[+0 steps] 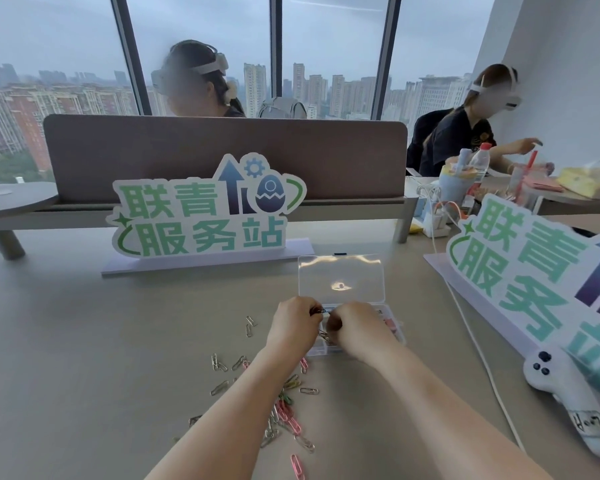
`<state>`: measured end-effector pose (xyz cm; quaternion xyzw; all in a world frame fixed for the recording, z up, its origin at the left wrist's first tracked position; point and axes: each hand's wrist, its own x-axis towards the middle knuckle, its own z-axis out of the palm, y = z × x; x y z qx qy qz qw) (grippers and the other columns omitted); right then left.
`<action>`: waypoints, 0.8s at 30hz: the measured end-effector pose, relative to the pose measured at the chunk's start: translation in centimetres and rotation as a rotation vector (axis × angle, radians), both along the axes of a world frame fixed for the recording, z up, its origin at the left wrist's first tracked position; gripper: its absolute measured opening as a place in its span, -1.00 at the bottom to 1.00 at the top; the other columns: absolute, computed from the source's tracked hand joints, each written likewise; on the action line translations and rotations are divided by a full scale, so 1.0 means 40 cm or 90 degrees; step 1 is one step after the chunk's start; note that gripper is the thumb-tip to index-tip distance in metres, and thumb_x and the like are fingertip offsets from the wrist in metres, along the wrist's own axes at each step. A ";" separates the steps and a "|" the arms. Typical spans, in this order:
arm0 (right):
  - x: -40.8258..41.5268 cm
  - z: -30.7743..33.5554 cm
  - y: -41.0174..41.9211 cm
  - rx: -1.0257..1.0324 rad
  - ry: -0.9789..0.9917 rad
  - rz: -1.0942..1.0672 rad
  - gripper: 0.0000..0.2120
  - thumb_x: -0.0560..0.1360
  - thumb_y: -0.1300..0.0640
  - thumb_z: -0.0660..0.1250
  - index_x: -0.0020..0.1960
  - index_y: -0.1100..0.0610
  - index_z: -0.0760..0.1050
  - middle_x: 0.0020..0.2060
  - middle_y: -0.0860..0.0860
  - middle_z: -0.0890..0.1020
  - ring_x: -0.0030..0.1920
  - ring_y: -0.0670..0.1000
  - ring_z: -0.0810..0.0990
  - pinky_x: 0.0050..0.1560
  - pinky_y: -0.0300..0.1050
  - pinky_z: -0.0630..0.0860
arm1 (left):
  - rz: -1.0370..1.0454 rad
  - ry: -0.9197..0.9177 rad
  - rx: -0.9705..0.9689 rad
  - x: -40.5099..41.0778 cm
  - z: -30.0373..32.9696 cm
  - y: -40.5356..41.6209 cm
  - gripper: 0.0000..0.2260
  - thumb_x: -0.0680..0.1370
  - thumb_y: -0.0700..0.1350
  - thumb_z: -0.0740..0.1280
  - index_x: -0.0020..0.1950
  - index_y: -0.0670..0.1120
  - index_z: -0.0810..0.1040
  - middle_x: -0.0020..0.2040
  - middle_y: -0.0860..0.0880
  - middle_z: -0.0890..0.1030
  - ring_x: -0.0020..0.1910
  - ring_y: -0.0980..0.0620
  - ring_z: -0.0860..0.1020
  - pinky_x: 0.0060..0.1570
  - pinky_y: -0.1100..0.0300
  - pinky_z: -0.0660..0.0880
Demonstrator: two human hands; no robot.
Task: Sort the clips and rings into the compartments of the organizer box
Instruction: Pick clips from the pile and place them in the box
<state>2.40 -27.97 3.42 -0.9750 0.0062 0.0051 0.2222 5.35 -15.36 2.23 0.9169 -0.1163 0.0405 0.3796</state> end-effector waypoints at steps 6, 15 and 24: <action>-0.005 -0.004 -0.011 0.027 -0.036 -0.015 -0.71 0.45 0.33 0.25 0.05 0.11 0.64 0.01 0.10 0.68 0.08 0.12 0.60 0.03 -0.11 0.51 | -0.015 -0.020 0.013 -0.005 -0.013 -0.010 -0.86 0.50 -0.20 0.32 -0.05 -0.13 0.67 -0.08 -0.11 0.67 -0.04 -0.11 0.59 -0.05 0.09 0.52; -0.013 -0.010 -0.011 0.065 -0.069 -0.027 -0.73 0.47 0.30 0.21 0.06 0.14 0.61 -0.05 0.13 0.67 0.01 0.16 0.60 -0.03 -0.03 0.53 | -0.051 -0.046 0.004 -0.022 -0.033 -0.004 -0.79 0.50 -0.18 0.33 0.09 -0.05 0.67 -0.03 -0.09 0.60 -0.03 -0.06 0.57 -0.01 0.12 0.49; -0.007 -0.022 -0.014 0.050 -0.067 -0.024 -0.69 0.47 0.31 0.28 0.15 0.10 0.61 0.08 0.08 0.65 0.11 0.10 0.59 0.09 -0.08 0.51 | -0.048 -0.062 -0.020 -0.036 -0.027 0.028 -0.69 0.49 -0.28 0.23 0.13 -0.06 0.65 0.06 -0.01 0.65 0.06 0.04 0.58 0.05 0.30 0.43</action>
